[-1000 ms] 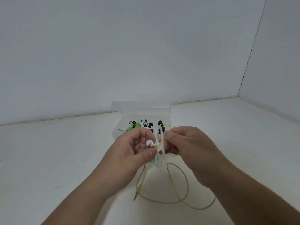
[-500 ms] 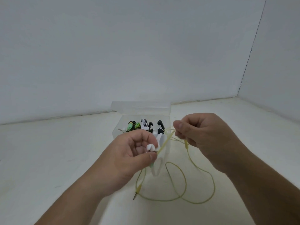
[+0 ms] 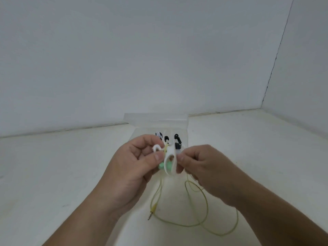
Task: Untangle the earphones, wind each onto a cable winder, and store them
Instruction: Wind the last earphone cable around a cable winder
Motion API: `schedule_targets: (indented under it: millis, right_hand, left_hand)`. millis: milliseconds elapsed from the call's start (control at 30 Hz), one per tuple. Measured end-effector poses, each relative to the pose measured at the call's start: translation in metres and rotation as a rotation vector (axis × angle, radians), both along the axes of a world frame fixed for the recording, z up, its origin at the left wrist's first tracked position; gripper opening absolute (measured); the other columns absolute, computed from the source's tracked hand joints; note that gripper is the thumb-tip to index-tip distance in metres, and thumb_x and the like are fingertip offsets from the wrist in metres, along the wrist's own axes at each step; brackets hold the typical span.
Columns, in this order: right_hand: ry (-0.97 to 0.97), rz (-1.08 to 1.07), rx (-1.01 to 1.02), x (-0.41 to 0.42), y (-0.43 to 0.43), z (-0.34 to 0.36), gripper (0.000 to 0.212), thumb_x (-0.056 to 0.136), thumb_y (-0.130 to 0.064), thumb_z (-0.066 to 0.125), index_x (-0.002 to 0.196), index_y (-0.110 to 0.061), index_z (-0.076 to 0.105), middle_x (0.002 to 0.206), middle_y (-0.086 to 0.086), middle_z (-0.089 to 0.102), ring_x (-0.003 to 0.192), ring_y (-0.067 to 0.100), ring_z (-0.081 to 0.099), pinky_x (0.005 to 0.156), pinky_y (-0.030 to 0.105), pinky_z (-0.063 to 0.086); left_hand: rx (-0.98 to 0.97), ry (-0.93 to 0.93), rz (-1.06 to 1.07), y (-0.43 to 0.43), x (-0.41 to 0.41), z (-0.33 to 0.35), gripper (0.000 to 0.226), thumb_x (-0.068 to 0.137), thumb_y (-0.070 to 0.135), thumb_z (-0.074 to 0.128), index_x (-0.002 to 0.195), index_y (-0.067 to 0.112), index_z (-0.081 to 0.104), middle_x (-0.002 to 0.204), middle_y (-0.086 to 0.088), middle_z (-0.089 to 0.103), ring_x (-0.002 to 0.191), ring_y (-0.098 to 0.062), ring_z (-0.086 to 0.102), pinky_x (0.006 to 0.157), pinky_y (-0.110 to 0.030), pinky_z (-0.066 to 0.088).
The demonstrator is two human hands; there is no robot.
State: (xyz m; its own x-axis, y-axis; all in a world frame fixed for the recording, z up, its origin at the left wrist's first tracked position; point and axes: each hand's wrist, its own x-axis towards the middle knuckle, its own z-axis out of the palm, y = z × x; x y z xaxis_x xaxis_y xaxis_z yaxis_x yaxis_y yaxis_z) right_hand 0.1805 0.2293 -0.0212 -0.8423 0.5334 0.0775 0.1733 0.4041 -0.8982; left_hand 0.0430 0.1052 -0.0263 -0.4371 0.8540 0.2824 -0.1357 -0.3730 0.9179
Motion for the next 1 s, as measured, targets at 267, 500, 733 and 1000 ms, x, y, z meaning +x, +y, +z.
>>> schedule_targets:
  millis: [267, 500, 733, 1000]
  right_hand:
    - [-0.029, 0.207, 0.101, -0.007, -0.019, -0.002, 0.035, 0.103, -0.026, 0.047, 0.075, -0.025, 0.067, 0.062, 0.003, 0.040, 0.055, 0.017, 0.035, 0.053, 0.031, 0.029]
    - [0.021, 0.181, -0.011, -0.001, -0.016, 0.004, 0.032, 0.099, -0.026, 0.056, 0.071, -0.020, 0.071, 0.051, -0.003, 0.035, 0.048, 0.017, 0.028, 0.045, 0.023, 0.024]
    - [0.276, 0.140, -0.301, 0.008, -0.003, 0.017, 0.028, 0.092, -0.015, 0.056, 0.068, -0.013, 0.070, 0.054, -0.001, 0.035, 0.047, 0.011, 0.025, 0.043, 0.020, 0.022]
    - [0.286, -0.176, 0.046, 0.013, 0.012, 0.019, 0.030, 0.094, -0.021, 0.062, 0.065, -0.017, 0.069, 0.053, 0.008, 0.034, 0.052, 0.021, 0.027, 0.048, 0.031, 0.026]
  left_hand:
    - [-0.003, 0.082, 0.314, 0.003, -0.005, -0.003, 0.022, 0.060, 0.029, 0.078, 0.080, 0.022, 0.072, 0.073, -0.001, 0.064, 0.071, -0.016, 0.057, 0.075, -0.034, 0.045]
    - [-0.077, 0.317, 0.416, 0.002, -0.004, -0.003, 0.015, 0.086, -0.001, 0.072, 0.085, 0.014, 0.069, 0.061, 0.011, 0.056, 0.058, -0.004, 0.050, 0.059, -0.013, 0.043]
    - [-0.171, 0.552, 0.339, -0.001, -0.006, -0.005, 0.022, 0.085, 0.001, 0.072, 0.081, 0.023, 0.069, 0.061, 0.017, 0.048, 0.058, -0.004, 0.042, 0.056, -0.013, 0.037]
    - [-0.193, 0.339, -0.091, 0.000, 0.002, -0.008, 0.013, 0.077, 0.013, 0.077, 0.088, 0.015, 0.069, 0.071, -0.033, 0.046, 0.075, -0.030, 0.042, 0.072, -0.042, 0.036]
